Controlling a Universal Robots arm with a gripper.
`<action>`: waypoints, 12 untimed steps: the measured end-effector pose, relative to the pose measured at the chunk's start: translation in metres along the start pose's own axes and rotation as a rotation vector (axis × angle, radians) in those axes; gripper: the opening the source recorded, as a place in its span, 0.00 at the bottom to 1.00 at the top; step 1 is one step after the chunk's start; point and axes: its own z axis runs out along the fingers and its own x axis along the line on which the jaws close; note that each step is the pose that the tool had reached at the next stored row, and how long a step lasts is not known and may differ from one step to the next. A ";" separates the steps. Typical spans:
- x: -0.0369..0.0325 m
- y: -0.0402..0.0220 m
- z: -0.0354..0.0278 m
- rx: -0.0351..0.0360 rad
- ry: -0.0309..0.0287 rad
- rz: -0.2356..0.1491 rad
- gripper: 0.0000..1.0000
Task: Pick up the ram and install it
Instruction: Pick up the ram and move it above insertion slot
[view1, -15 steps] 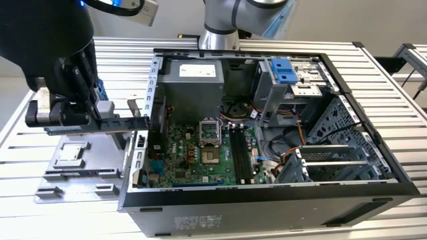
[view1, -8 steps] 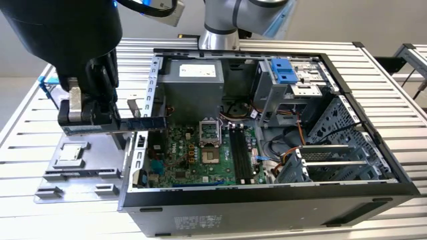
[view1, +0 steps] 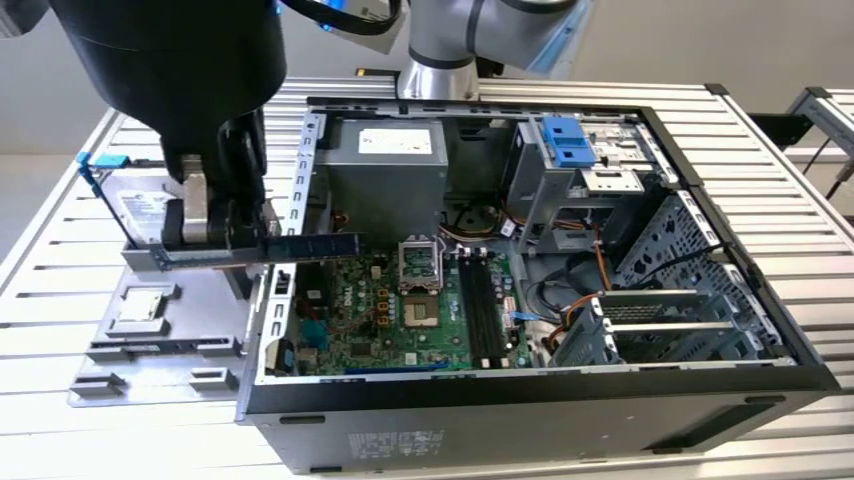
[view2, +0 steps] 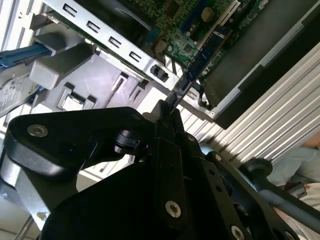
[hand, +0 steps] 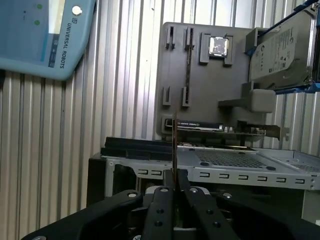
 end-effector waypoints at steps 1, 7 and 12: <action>0.0001 -0.0024 -0.0001 -0.0001 0.0001 0.000 0.00; 0.0008 -0.0157 -0.0008 -0.0007 0.0010 0.000 0.00; 0.0010 -0.0177 -0.0009 -0.0008 0.0024 0.000 0.00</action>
